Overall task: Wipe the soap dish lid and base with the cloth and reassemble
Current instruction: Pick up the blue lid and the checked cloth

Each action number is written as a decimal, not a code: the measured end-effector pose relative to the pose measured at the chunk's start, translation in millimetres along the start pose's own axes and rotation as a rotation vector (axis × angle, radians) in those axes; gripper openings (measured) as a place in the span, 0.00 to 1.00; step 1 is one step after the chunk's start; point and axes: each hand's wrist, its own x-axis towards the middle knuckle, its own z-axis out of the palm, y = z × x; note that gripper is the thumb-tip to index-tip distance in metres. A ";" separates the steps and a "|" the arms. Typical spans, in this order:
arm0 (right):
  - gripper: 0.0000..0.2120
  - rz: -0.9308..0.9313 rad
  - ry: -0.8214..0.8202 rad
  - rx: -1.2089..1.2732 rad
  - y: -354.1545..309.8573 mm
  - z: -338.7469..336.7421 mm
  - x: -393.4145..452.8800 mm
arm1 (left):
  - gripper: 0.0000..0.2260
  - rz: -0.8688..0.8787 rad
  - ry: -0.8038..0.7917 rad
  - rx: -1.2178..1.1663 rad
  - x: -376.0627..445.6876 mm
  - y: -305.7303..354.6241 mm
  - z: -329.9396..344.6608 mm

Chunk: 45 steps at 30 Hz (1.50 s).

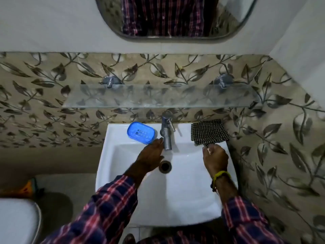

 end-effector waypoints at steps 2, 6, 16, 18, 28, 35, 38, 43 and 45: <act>0.15 -0.035 -0.005 -0.046 0.1 -4.5 23.4 | 0.34 -0.036 -0.008 0.011 9.8 3.7 2.5; 0.19 -0.055 -0.010 -0.191 -3.0 -3.8 66.5 | 0.26 -0.106 -0.011 0.040 17.7 11.5 11.9; 0.21 0.147 -0.039 -0.378 -16.6 14.2 133.5 | 0.30 -0.197 -0.080 -0.071 27.5 -17.0 9.2; 0.20 0.175 -0.051 -0.428 -21.0 17.5 138.4 | 0.33 -0.187 -0.105 -0.103 29.0 -20.0 8.8; 0.15 0.160 0.007 0.148 -28.9 15.9 126.4 | 0.37 -0.005 -0.091 -0.179 25.2 -27.7 5.5; 0.14 0.285 -0.128 0.775 -35.4 -12.8 56.4 | 0.35 0.070 -0.205 -0.137 24.3 -31.2 4.8; 0.15 0.383 -0.164 0.854 -35.6 -18.2 20.3 | 0.34 0.001 -0.114 -0.209 8.9 -33.3 -0.4; 0.15 0.445 -0.368 0.901 -36.7 -10.3 -25.5 | 0.14 -0.173 0.335 -0.237 -29.7 -39.6 -13.6; 0.16 0.450 -0.448 0.921 -37.6 -2.7 -41.3 | 0.09 -0.223 0.494 -0.303 -45.7 -48.2 -18.6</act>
